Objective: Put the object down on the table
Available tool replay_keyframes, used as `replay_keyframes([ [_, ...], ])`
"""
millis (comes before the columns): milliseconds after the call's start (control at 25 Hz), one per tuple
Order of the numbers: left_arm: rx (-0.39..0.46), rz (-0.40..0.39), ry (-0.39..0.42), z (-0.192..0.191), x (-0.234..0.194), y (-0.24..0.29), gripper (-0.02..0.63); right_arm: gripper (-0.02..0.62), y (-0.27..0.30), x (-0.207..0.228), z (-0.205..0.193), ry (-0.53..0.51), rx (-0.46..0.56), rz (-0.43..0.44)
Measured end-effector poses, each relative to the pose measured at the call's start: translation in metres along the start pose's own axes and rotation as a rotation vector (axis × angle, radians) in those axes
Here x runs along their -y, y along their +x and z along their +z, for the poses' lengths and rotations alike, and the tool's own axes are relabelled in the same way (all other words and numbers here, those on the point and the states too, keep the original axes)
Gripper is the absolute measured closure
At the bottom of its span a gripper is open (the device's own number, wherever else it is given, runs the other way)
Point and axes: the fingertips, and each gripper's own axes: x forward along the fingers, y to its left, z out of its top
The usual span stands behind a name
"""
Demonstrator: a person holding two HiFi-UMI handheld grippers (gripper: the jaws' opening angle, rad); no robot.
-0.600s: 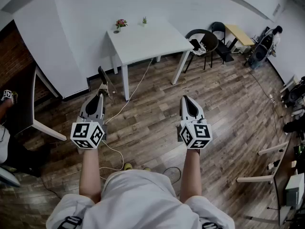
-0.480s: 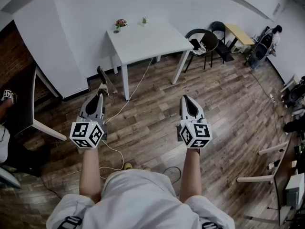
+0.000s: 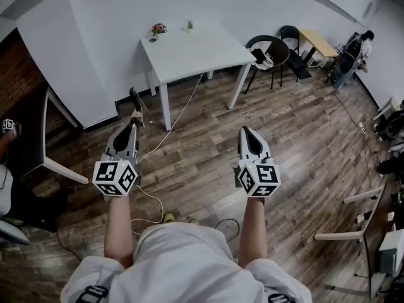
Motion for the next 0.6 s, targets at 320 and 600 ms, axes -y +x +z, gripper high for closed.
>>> replay_keyframes([
  [320, -0.004, 0.003, 0.011, -0.003, 0.026, 0.008, 0.584, 0.589, -0.009, 0.023, -0.006, 0.000, -0.007, 0.014],
  [600, -0.009, 0.006, 0.032, -0.007, 0.052, 0.019, 0.584, 0.589, -0.014, 0.050, -0.012, 0.008, -0.013, 0.029],
])
